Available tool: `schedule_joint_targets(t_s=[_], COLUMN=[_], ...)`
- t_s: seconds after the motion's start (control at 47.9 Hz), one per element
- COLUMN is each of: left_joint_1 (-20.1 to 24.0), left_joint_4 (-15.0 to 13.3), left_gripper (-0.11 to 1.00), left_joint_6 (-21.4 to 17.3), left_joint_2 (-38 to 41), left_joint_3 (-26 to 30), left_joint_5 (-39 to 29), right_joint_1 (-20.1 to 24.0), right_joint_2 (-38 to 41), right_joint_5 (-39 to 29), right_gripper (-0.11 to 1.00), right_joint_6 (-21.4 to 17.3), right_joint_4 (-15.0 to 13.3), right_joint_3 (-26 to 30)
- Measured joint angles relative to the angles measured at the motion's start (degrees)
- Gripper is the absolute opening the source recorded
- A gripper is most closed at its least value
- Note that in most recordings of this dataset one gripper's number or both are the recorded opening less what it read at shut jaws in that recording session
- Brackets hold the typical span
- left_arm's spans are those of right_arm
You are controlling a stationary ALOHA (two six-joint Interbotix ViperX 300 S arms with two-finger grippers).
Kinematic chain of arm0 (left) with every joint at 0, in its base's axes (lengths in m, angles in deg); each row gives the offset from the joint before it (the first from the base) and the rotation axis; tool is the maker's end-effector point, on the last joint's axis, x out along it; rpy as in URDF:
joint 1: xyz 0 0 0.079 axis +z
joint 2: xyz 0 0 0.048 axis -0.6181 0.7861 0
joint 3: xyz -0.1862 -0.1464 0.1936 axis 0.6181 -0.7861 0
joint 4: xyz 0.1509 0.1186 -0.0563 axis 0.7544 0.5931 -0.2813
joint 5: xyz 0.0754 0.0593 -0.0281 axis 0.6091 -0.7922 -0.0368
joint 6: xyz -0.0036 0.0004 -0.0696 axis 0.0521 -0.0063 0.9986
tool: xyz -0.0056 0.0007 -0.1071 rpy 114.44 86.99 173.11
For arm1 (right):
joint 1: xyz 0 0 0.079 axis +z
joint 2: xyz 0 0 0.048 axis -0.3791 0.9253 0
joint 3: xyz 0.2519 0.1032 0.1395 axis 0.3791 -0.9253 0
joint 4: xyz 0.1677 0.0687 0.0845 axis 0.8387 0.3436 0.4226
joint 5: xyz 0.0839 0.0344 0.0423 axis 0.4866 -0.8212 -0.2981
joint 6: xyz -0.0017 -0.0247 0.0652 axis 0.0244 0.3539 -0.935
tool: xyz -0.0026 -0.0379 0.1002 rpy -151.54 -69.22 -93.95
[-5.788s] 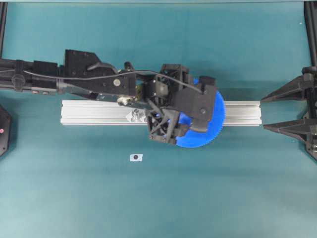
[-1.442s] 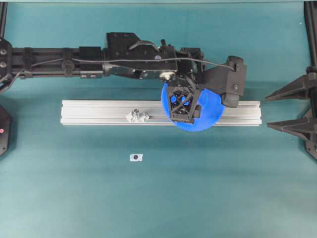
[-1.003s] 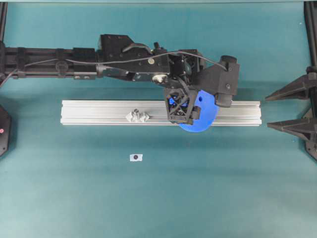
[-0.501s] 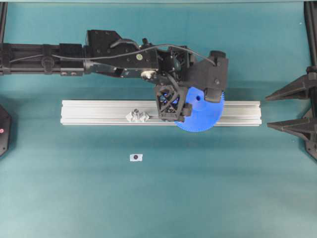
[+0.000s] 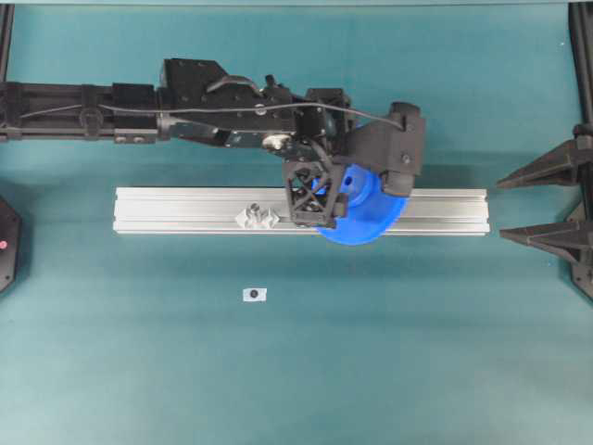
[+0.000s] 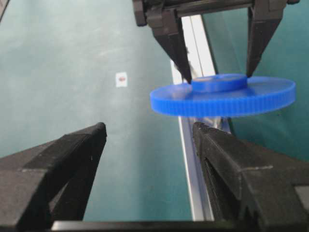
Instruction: Insert the large gear onto the shaft.
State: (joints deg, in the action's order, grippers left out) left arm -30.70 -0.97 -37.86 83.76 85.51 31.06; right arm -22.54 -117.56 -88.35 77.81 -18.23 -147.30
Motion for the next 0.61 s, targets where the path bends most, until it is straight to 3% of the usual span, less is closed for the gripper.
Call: schedule_joint_targets(t_s=[0.272,0.606], left_joint_1=[-0.62,-0.62], left_joint_4=[0.0,0.0], left_gripper=[0.87,0.87], left_joint_6=[-0.79,-0.62], left_joint_2=[2.37,1.93], left_joint_3=[4.04,1.93], left_joint_5=[-0.35,-1.93], right_joint_1=[0.0,0.0], right_joint_2=[0.0,0.0], right_joint_5=[0.0,0.0], right_gripper=[0.79,0.79], right_joint_6=[0.0,0.0], right_joint_4=[0.0,0.0], right_joint_3=[0.0,0.0])
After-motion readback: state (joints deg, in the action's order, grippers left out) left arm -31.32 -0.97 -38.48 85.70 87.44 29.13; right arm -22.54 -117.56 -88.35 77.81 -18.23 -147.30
